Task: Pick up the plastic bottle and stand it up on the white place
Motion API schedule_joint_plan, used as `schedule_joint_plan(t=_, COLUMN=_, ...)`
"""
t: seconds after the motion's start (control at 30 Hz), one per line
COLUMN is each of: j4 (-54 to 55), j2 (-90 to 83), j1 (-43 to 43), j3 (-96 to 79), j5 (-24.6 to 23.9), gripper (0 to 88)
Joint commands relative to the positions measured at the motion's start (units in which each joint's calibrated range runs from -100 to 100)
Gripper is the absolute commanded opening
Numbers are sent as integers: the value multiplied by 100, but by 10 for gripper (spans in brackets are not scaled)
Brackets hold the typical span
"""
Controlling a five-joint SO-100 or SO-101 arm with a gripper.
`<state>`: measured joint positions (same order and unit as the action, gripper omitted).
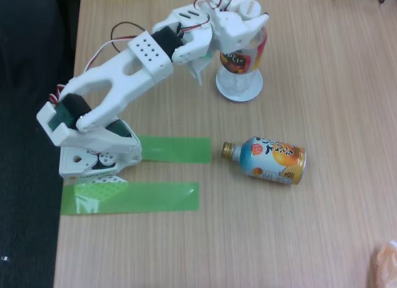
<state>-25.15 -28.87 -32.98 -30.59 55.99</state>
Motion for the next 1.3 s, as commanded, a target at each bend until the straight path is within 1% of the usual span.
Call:
schedule_joint_plan(t=0.0, j4=86, j2=145, j1=24, j3=474, j5=3, gripper=119)
schedule_joint_plan(t=0.77, j4=94, j2=195, j1=32, j3=67, j5=-2, gripper=128)
schedule_joint_plan(t=0.83, j4=94, j2=195, j1=32, j3=67, j5=-2, gripper=157)
schedule_joint_plan(t=1.0, j4=111, j2=195, j1=32, j3=67, j5=-2, gripper=261)
schedule_joint_plan(t=1.27, j4=163, j2=195, j1=24, j3=85, j5=-39, gripper=314)
